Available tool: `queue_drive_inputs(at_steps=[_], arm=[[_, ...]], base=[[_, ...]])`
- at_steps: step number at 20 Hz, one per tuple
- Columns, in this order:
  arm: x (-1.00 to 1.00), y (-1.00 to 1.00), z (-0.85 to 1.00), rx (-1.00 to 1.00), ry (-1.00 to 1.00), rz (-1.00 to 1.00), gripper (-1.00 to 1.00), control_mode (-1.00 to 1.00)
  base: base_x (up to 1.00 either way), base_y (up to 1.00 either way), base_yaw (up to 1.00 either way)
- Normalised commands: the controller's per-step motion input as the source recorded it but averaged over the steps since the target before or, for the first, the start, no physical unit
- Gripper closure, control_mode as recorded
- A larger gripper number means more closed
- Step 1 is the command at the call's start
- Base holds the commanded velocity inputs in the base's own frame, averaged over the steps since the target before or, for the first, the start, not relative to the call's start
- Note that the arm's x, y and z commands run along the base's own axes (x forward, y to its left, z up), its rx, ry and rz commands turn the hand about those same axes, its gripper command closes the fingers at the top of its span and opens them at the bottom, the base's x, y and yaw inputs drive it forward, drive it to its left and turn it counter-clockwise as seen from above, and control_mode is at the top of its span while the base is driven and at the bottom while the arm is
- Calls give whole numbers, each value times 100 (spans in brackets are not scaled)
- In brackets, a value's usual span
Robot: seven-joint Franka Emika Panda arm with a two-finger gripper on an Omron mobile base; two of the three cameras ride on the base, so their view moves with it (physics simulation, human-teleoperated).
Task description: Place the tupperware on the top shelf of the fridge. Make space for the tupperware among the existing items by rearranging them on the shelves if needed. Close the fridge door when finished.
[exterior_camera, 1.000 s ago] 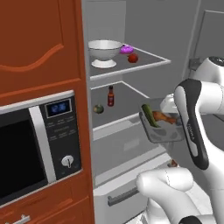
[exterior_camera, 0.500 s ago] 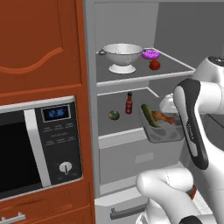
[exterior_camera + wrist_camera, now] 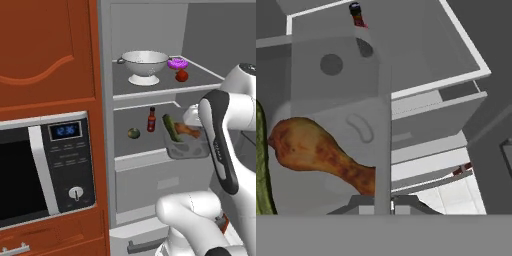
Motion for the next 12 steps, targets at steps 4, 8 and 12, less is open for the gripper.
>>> queue_drive_inputs(at_steps=[4, 8, 12], arm=[[-8, 0, 61, 0, -16, -23, 100, -100], [-14, -9, 61, 3, -7, -30, 100, -100], [-5, -39, 35, 0, 0, -38, 100, -100]], base=[[0, 0, 0], [0, 0, 0], [0, 0, 0]])
